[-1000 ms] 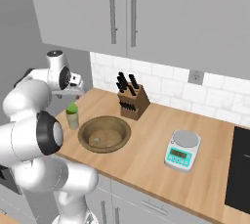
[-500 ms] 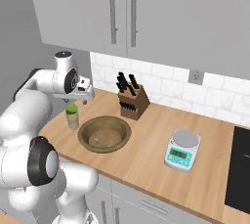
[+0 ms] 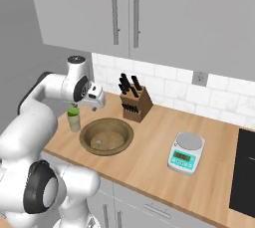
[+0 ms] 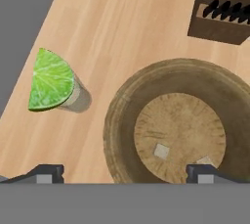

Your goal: Grab a lemon wedge from the fridge and one ice cube from the ice bowl, and put them in the glass of lemonade.

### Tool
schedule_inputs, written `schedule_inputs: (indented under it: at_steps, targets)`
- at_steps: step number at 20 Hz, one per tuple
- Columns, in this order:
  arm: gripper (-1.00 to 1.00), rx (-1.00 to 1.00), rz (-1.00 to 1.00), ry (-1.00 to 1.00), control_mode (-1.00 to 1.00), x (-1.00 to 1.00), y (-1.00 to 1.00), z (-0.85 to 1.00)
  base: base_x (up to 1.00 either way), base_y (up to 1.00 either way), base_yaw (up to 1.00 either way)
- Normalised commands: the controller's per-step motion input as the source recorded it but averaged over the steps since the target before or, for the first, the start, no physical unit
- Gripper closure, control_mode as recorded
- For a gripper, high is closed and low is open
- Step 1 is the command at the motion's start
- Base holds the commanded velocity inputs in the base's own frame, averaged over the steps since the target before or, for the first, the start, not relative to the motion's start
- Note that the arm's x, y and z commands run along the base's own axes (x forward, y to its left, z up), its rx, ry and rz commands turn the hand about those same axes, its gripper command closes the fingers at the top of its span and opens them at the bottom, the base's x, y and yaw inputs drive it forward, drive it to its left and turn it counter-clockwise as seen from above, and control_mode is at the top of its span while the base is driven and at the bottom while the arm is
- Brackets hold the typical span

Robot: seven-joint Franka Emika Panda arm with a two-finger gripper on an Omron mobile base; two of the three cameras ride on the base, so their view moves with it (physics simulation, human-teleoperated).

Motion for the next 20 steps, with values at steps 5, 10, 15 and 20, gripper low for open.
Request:
schedule_inputs:
  at_steps: [5, 10, 15, 20]
  targets:
    - [-1.0, 0.04, 0.0, 0.0, -1.0, 0.0, -0.37, 0.0, 0.0, 0.0, 0.0]
    - [-1.0, 0.05, -0.02, -0.01, -1.0, -0.01, -0.42, 0.0, 0.0, 0.0, 0.0]
    - [-1.0, 0.04, -0.02, -0.01, -1.0, -0.06, -0.22, 0.0, 0.0, 0.0, 0.0]
    - [-1.0, 0.04, -0.02, 0.0, -1.0, -0.06, -0.19, 0.0, 0.0, 0.0, 0.0]
